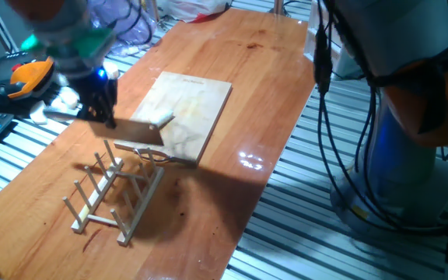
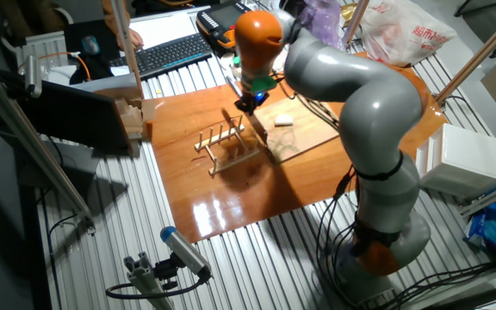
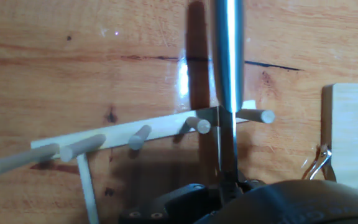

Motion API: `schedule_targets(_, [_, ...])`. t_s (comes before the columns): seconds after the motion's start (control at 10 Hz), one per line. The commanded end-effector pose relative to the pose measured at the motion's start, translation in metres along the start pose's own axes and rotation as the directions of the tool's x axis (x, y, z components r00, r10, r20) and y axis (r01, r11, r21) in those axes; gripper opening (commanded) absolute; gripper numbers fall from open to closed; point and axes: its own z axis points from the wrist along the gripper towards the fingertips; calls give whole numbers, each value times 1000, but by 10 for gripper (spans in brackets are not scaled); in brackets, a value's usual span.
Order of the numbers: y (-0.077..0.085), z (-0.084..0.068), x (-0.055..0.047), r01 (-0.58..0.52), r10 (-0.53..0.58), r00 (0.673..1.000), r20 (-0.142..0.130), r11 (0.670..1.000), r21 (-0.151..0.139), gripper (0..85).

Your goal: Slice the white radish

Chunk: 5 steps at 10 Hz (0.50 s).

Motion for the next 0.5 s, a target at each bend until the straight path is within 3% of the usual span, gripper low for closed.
schedule_targets(0.0, [-4, -29, 1, -27, 27, 1000, 9, 1000, 14, 0])
schedule_targets(0.1, [-11, -26, 0, -17, 16, 1000, 25, 1000, 26, 0])
schedule_targets(0.3, [-28, -12, -7, -10, 10, 999, 51, 1000, 2, 0])
schedule_targets(0.4, [-36, -4, -12, -10, 10, 998, 55, 1000, 7, 0])
